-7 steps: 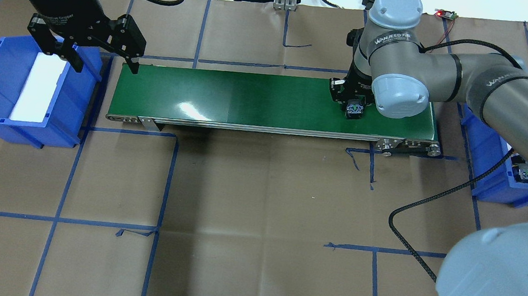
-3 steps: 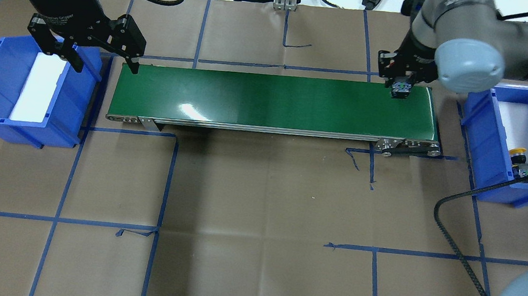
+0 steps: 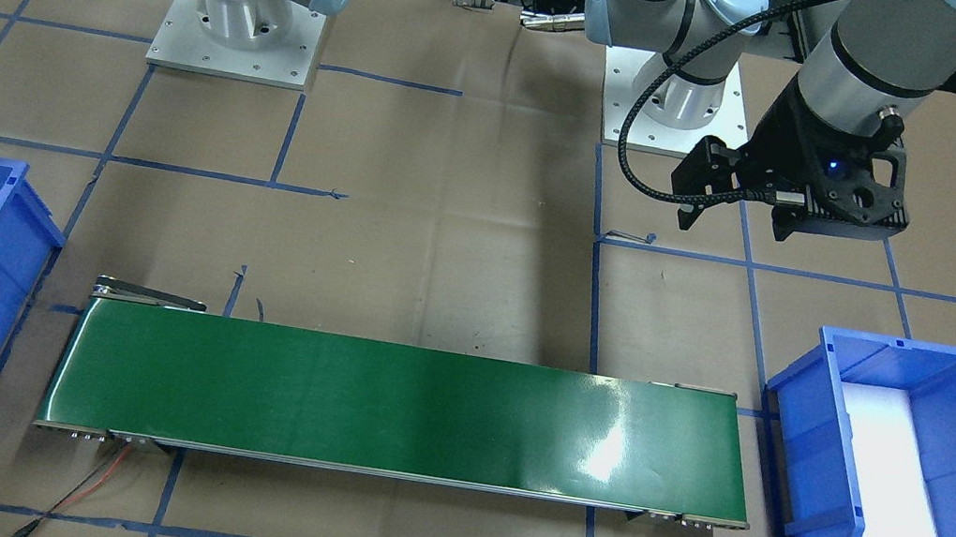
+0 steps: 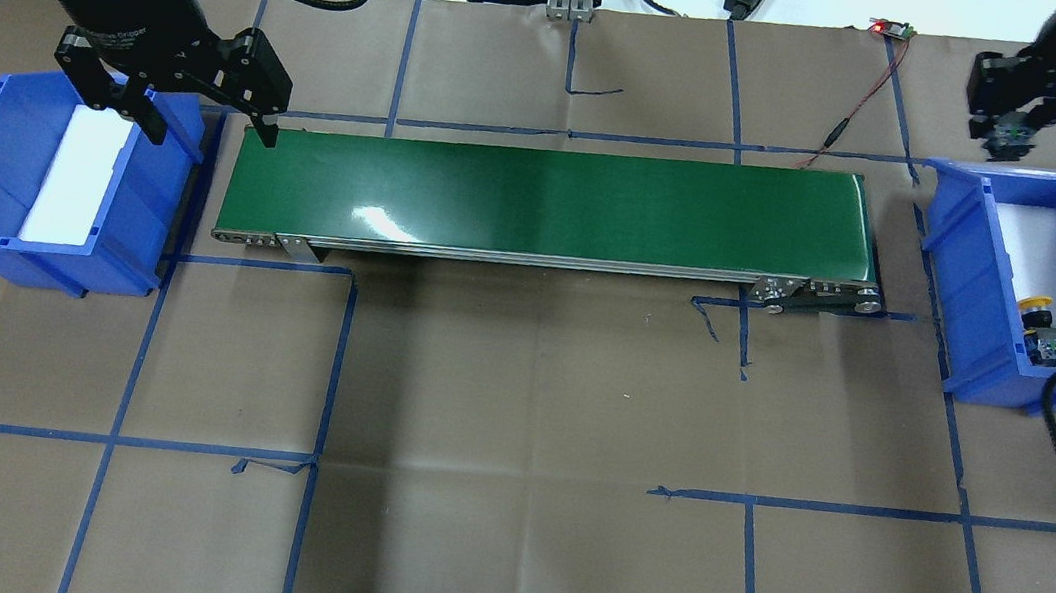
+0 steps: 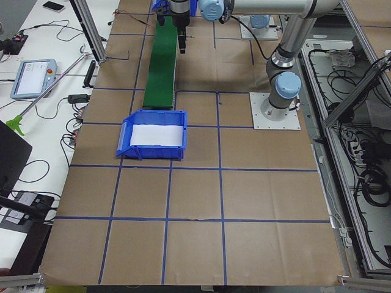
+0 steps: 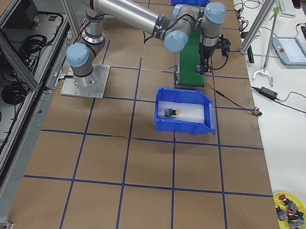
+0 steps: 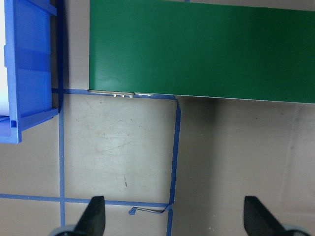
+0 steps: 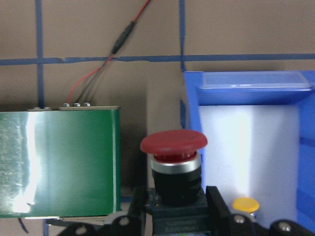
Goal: Transport two buttons from left to right
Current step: 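Carry the red button into the blue bin beside the yellow one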
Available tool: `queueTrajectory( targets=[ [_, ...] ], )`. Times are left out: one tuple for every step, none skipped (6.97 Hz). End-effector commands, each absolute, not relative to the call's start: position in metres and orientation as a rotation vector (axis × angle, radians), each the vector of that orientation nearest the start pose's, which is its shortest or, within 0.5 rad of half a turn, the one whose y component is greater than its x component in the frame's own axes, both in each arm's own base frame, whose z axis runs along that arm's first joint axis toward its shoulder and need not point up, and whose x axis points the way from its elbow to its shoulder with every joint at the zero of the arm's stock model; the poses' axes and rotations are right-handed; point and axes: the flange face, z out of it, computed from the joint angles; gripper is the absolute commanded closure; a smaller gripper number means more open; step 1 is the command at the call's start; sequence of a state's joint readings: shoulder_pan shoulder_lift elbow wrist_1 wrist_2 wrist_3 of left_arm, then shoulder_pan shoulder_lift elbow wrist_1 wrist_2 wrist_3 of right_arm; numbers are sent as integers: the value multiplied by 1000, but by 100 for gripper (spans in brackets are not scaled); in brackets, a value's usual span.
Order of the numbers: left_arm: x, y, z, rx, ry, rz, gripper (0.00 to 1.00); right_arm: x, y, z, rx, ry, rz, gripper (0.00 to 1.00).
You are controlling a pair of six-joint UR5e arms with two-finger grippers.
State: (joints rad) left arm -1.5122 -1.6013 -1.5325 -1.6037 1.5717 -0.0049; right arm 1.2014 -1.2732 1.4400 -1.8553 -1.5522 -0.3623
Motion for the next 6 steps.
queueTrajectory(
  targets=[
    [-103,-510,488,-104,3140,39,0,-180,-633,379,-68,3132,-154,96],
    [-103,-510,488,-104,3140,39,0,-189,-650,355,-152,3154,-220,96],
    [-103,-510,488,-104,3140,39,0,-197,-661,321,-178,3151,-199,96],
    [-103,-510,488,-104,3140,39,0,-200,-665,298,-177,3142,-150,96],
    [-103,-510,488,-104,3140,39,0,-197,-659,275,-174,3127,-95,96],
    [-103,-510,488,-104,3140,39,0,-195,-653,262,-171,3146,-138,96]
  ],
)
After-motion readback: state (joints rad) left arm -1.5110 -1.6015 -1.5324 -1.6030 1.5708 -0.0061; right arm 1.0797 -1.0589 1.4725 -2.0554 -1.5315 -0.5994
